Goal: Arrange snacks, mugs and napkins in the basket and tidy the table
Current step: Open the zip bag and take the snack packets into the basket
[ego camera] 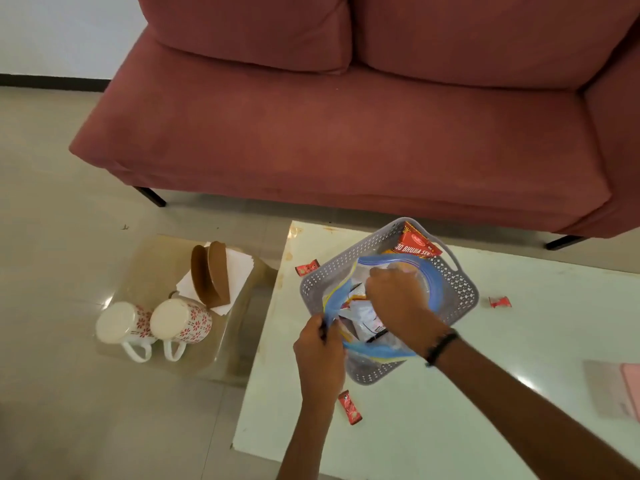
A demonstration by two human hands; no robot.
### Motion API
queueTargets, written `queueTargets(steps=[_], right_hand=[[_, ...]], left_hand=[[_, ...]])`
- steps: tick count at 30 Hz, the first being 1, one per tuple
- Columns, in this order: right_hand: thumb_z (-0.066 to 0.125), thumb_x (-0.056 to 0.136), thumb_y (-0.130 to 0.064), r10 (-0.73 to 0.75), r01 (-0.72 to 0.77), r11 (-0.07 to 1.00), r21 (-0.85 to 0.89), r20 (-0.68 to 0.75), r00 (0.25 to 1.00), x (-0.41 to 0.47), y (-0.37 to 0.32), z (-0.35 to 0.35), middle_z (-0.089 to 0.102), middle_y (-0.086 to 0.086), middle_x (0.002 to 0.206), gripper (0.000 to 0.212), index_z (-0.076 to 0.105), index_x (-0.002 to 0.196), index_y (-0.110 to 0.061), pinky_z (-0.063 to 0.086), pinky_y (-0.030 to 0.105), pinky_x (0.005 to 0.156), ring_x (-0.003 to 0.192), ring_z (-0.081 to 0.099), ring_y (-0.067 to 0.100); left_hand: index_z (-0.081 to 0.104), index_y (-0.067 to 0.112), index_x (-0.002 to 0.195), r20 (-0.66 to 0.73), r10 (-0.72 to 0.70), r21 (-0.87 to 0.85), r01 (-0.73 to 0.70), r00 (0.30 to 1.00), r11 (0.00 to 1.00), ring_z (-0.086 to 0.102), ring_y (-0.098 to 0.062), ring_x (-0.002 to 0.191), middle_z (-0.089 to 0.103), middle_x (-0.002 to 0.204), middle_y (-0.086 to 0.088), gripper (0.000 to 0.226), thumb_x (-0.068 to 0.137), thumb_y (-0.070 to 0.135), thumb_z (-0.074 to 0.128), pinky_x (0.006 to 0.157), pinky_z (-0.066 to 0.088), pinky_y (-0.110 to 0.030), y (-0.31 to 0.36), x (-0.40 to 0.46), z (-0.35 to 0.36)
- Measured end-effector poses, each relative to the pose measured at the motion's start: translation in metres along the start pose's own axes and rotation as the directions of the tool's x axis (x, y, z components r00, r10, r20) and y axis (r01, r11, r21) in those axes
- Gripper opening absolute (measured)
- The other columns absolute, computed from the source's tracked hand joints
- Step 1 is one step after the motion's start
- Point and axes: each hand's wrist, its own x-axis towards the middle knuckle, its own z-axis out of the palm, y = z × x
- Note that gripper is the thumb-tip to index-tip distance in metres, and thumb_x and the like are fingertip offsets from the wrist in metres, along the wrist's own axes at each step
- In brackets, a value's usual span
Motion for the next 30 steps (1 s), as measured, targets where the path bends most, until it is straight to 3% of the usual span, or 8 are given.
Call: queueTargets(steps=[3,5,8,11,18,21,25,30], right_hand=[[0.078,0.069,-0.009,-0.12,0.111,0.993,-0.048,-0.338,0.933,-0.03,0.036,-0.04,0.066,-0.002,0.083,0.021,0.075,0.082,-0.025,0.047,0.027,0.047,0.059,0.066,0.022],[0.081,0.063,-0.01,-0.174,0.242,0.968,0.072,-0.505,0.845,-0.046,0.064,-0.06,0.07,-0.004,0.078,0.022,0.077,0.077,-0.026,0.047,0.026,0.04,0.05,0.065,0.023],[0.069,0.07,-0.007,-0.206,0.415,0.887,0.203,-0.632,0.748,-0.062,0.103,-0.09,0.076,0.001,0.092,0.02,0.077,0.086,-0.015,0.057,0.033,0.058,0.073,0.073,0.02],[0.068,0.07,-0.005,-0.189,0.43,0.876,0.216,-0.667,0.72,-0.07,0.142,-0.105,0.075,0.007,0.094,0.018,0.077,0.085,-0.005,0.045,0.009,0.083,0.083,0.07,0.016],[0.077,0.058,0.011,-0.295,0.374,0.914,0.155,-0.378,0.878,-0.024,0.204,-0.039,0.077,0.009,0.089,0.028,0.078,0.08,-0.006,0.047,0.018,0.072,0.077,0.074,0.022],[0.062,0.078,0.004,-0.26,0.293,0.927,0.234,-0.161,0.952,0.004,0.207,0.02,0.073,0.009,0.106,0.025,0.076,0.094,-0.009,0.053,0.032,0.089,0.096,0.07,0.024],[0.052,0.086,-0.014,-0.223,0.173,0.93,0.325,0.123,0.967,0.037,0.203,0.074,0.068,0.008,0.111,0.025,0.072,0.101,-0.012,0.05,0.038,0.091,0.103,0.063,0.027],[0.053,0.09,-0.014,-0.18,0.079,0.931,0.355,0.261,0.948,0.056,0.224,0.118,0.066,0.011,0.117,0.024,0.07,0.103,-0.006,0.049,0.037,0.096,0.107,0.062,0.028]], left_hand=[[0.05,0.008,0.066,-0.012,-0.004,-0.001,0.004,1.0,1.0,0.05,-0.021,0.054,0.055,0.061,-0.013,0.025,0.091,0.012,0.054,0.055,0.045,-0.031,0.005,0.005,0.001],[0.055,0.005,0.072,-0.009,-0.006,0.0,0.006,1.0,1.0,0.053,-0.022,0.058,0.059,0.066,-0.014,0.021,0.091,0.014,0.055,0.06,0.049,-0.039,0.007,0.008,0.005],[0.056,0.002,0.072,-0.024,-0.015,-0.001,0.015,1.0,1.0,0.053,-0.025,0.06,0.061,0.067,-0.017,0.021,0.089,0.014,0.056,0.064,0.051,-0.045,0.012,0.014,0.013],[0.053,0.005,0.065,-0.056,-0.029,-0.012,0.028,0.998,1.0,0.052,-0.024,0.055,0.057,0.06,-0.011,0.025,0.088,0.012,0.056,0.053,0.046,-0.034,0.016,0.019,0.015],[0.05,0.006,0.059,-0.041,-0.012,0.013,0.012,0.999,1.0,0.049,-0.01,0.04,0.053,0.042,0.003,0.031,0.09,0.009,0.053,0.059,0.045,-0.036,0.014,0.015,0.016],[0.049,0.009,0.06,-0.01,0.008,0.007,-0.007,1.0,1.0,0.047,-0.004,0.036,0.055,0.041,0.009,0.032,0.091,0.01,0.053,0.056,0.044,-0.032,0.013,0.013,0.02],[0.054,0.008,0.066,-0.026,-0.001,-0.03,0.0,1.0,1.0,0.048,-0.004,0.037,0.057,0.044,0.008,0.026,0.092,0.011,0.053,0.054,0.043,-0.03,0.008,0.015,0.022],[0.058,0.008,0.067,-0.093,0.007,-0.06,-0.012,0.996,0.998,0.046,-0.004,0.037,0.057,0.044,0.004,0.026,0.093,0.008,0.051,0.045,0.045,-0.021,0.0,0.017,0.023]])
